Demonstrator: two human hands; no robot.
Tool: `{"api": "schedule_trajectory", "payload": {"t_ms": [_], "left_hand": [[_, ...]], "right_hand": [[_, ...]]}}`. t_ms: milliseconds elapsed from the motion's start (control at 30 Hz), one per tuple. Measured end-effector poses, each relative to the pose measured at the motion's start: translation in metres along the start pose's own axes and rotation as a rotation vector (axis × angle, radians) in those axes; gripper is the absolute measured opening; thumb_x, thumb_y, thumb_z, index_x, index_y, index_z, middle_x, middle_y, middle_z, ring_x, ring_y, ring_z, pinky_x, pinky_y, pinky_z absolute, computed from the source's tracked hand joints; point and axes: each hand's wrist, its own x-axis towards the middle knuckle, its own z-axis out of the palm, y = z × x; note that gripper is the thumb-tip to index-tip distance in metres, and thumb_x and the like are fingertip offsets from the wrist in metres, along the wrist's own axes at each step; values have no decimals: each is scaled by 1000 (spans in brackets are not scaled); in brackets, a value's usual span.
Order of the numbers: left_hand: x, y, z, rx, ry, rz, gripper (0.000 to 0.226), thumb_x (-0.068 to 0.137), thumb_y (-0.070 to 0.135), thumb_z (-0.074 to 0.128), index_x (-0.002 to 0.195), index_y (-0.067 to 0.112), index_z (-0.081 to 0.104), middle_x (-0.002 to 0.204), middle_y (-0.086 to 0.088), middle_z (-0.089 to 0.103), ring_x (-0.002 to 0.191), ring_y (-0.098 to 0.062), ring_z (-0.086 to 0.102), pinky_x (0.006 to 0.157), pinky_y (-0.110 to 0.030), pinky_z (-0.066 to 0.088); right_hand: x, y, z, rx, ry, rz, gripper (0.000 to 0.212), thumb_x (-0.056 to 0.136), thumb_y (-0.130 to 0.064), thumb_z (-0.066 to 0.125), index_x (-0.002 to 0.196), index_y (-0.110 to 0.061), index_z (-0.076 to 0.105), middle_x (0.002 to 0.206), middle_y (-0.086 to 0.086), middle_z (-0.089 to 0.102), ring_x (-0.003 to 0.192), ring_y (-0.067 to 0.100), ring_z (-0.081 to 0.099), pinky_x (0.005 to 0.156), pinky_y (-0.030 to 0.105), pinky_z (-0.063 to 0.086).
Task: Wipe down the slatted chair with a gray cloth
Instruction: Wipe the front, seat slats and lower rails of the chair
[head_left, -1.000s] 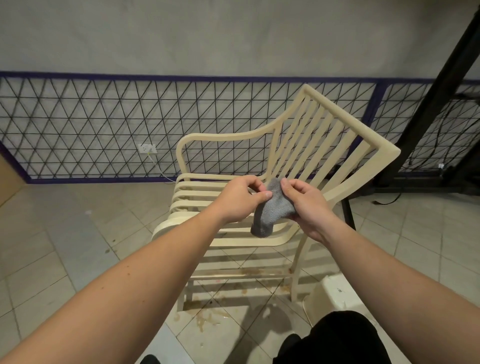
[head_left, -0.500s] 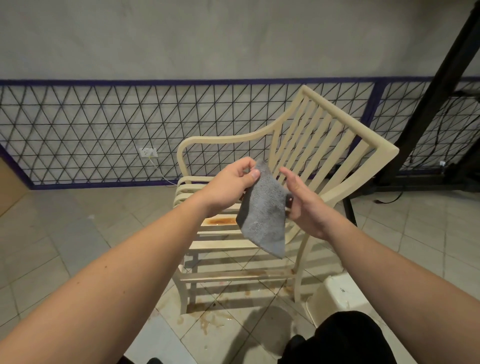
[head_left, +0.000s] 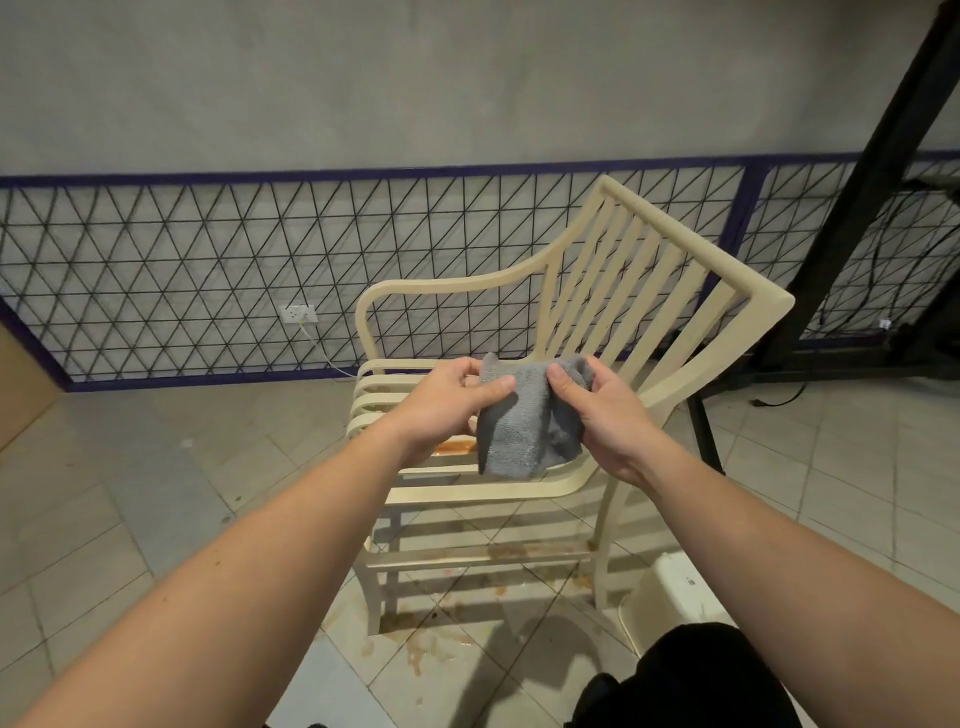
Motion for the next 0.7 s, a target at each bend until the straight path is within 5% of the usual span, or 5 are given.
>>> {"api": "schedule_trajectory", "payload": {"t_ms": [267, 433, 500, 567, 700], "left_hand": [[-2, 6, 4, -286, -187, -25, 27, 102, 10, 54, 128, 14, 60, 112, -8, 69, 96, -21, 64, 83, -36, 53], [-1, 4, -1, -151, -66, 11, 22, 101, 10, 57, 123, 14, 61, 101, -8, 72, 79, -16, 67, 63, -28, 56], [-1, -5, -12, -38, 7, 13, 20, 99, 13, 62, 119, 14, 61, 100, -9, 75, 83, -18, 69, 72, -34, 61], [1, -21, -32, 296, 86, 45, 27, 95, 23, 69, 120, 19, 61, 108, -5, 74, 96, -14, 67, 90, -38, 58], [-4, -60, -74, 989, 91, -14, 53, 83, 44, 77, 129, 28, 58, 132, 5, 61, 120, -16, 56, 102, -36, 48]], "right_hand": [[-15, 24, -6, 137, -178, 260, 66, 84, -57, 56, 138, -18, 53, 135, 15, 61, 127, 31, 57, 104, 45, 49], [-22, 34, 3, 430, -250, 197, 64, 83, -37, 65, 138, -7, 50, 133, 19, 62, 122, 31, 61, 93, 44, 56], [-14, 31, -1, 389, -137, 163, 54, 86, -26, 68, 133, -4, 54, 123, 18, 68, 113, 30, 66, 96, 46, 54], [-3, 22, -11, 122, -11, 98, 45, 91, -26, 67, 129, -4, 57, 115, 13, 72, 112, 29, 67, 96, 44, 53], [21, 4, -31, -958, 82, -141, 37, 96, -23, 63, 131, -21, 48, 109, -2, 65, 96, 18, 63, 83, 37, 53]]}}
